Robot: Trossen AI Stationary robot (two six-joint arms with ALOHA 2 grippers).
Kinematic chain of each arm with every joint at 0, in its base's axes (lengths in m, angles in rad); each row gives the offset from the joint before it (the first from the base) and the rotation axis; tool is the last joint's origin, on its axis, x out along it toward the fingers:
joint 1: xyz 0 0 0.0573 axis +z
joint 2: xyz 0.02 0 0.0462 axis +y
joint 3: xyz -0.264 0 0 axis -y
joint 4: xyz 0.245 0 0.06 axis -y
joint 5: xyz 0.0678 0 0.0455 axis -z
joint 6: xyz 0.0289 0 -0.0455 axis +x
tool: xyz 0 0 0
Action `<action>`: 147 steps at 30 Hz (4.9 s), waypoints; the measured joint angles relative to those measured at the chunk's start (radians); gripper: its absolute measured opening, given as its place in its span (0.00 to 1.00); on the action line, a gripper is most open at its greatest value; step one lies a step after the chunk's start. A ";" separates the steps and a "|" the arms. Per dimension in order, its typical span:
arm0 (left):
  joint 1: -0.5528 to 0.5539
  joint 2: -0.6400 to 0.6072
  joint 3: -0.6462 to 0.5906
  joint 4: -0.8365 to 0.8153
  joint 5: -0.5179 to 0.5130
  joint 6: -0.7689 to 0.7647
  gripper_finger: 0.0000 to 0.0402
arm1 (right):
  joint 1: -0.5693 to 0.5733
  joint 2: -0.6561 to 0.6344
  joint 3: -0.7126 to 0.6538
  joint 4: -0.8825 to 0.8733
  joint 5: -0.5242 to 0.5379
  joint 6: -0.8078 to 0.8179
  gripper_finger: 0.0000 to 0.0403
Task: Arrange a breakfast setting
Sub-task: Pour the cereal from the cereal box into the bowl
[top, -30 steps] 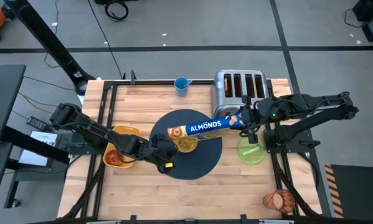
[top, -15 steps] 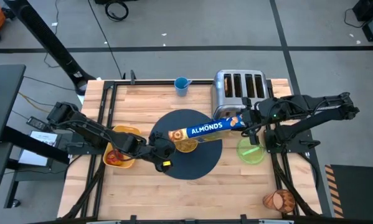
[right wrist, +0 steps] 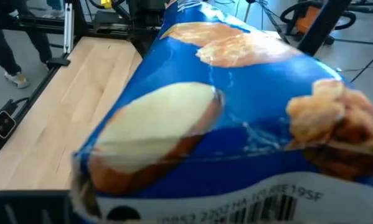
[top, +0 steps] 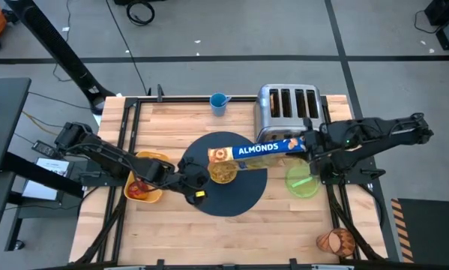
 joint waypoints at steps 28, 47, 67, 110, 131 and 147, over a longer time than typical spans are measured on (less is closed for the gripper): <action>0.011 -0.058 0.000 -0.020 -0.020 0.001 0.02 | 0.000 -0.335 -0.360 0.247 0.038 0.113 0.36; 0.057 -0.057 0.000 0.038 -0.031 0.069 0.02 | 0.000 -0.484 -0.545 0.422 0.026 0.124 0.31; 0.057 -0.057 0.000 0.048 -0.031 0.058 0.02 | 0.000 -0.688 -0.647 0.423 0.039 0.100 0.28; 0.044 -0.253 0.000 0.216 -0.092 0.188 0.02 | 0.000 -0.591 -0.486 0.327 -0.026 0.098 0.25; 0.021 -0.239 0.000 -0.062 -0.086 0.058 0.02 | -0.002 -0.172 -0.245 0.235 -0.012 0.067 0.25; 0.019 -0.239 0.000 -0.066 -0.086 0.065 0.02 | -0.002 -0.088 -0.168 0.206 -0.030 0.072 0.25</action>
